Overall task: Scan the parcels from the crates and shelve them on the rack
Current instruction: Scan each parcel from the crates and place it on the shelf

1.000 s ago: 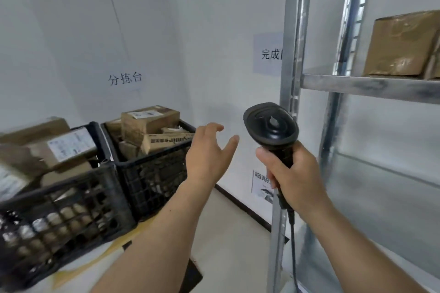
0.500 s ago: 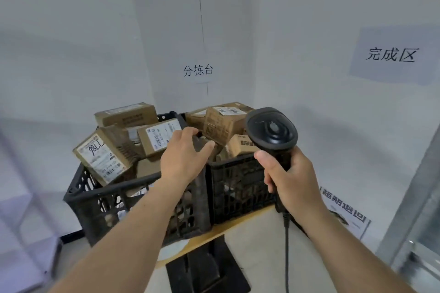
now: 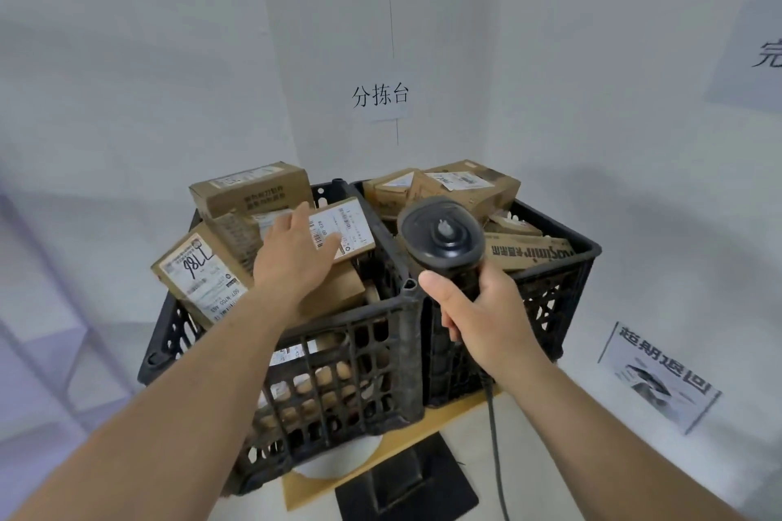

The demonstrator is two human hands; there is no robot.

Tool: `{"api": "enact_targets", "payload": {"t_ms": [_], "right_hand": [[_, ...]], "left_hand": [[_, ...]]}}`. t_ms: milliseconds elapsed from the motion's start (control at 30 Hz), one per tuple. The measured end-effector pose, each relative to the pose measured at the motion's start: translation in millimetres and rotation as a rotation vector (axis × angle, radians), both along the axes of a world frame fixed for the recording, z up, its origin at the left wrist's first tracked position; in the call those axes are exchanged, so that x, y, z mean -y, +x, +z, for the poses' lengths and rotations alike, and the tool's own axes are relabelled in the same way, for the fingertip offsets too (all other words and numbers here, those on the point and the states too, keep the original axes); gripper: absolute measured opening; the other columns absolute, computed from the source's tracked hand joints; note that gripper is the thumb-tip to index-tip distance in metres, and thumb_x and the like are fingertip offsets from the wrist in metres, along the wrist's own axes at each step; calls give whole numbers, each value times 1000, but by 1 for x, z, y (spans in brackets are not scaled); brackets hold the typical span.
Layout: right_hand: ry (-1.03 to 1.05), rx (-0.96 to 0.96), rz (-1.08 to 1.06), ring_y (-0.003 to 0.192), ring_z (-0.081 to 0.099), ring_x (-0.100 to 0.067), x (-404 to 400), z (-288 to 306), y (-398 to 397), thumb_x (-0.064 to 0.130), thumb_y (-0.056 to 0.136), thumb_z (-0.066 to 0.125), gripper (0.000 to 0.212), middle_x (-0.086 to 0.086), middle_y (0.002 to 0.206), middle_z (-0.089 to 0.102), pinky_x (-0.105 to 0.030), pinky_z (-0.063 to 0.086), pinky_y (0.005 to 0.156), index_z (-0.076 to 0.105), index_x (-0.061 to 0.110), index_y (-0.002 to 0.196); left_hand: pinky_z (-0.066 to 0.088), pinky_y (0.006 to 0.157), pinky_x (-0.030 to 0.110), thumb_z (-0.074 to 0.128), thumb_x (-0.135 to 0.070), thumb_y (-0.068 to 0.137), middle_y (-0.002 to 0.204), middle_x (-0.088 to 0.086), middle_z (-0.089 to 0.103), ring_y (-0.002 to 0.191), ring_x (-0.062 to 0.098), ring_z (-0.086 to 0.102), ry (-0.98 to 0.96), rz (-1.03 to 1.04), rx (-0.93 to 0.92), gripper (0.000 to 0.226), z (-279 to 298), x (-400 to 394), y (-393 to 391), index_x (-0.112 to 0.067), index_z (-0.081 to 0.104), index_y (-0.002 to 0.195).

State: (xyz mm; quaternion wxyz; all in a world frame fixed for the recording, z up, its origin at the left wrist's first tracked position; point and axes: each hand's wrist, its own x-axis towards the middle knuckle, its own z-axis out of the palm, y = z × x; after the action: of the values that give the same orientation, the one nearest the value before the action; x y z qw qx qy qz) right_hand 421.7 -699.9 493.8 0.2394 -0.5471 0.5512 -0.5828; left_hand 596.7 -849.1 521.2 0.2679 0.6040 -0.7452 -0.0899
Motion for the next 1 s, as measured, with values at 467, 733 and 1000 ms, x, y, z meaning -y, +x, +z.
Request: {"api": "enact_targets", "payload": {"t_ms": [467,733,1000], "right_hand": [[23,59,95,61,52,0,100,-7,23,41,87,70,19,17,69,58,-21,40,65,57,33,99],[34,114,147,53,54,2,120,-5,14,39,89,67,31,13,69,60,-14,41,56,62,17,110],[29,122,144,57,54,1,114,-2,21,41,87,69,14,20,62,60,-18,41,61,57,35,92]], "left_hand": [[32,109,50,45,-42,98,154,6,31,141,28,28,76,-28,208,57,6,63,10,-16,32,147],[51,89,41,59,-40,91,115,1,53,106,21,52,60,-122,232,23,5,67,8,-23,46,98],[49,87,37,72,-49,78,102,-3,50,94,16,47,142,-199,468,40,13,69,17,-28,42,92]]}}
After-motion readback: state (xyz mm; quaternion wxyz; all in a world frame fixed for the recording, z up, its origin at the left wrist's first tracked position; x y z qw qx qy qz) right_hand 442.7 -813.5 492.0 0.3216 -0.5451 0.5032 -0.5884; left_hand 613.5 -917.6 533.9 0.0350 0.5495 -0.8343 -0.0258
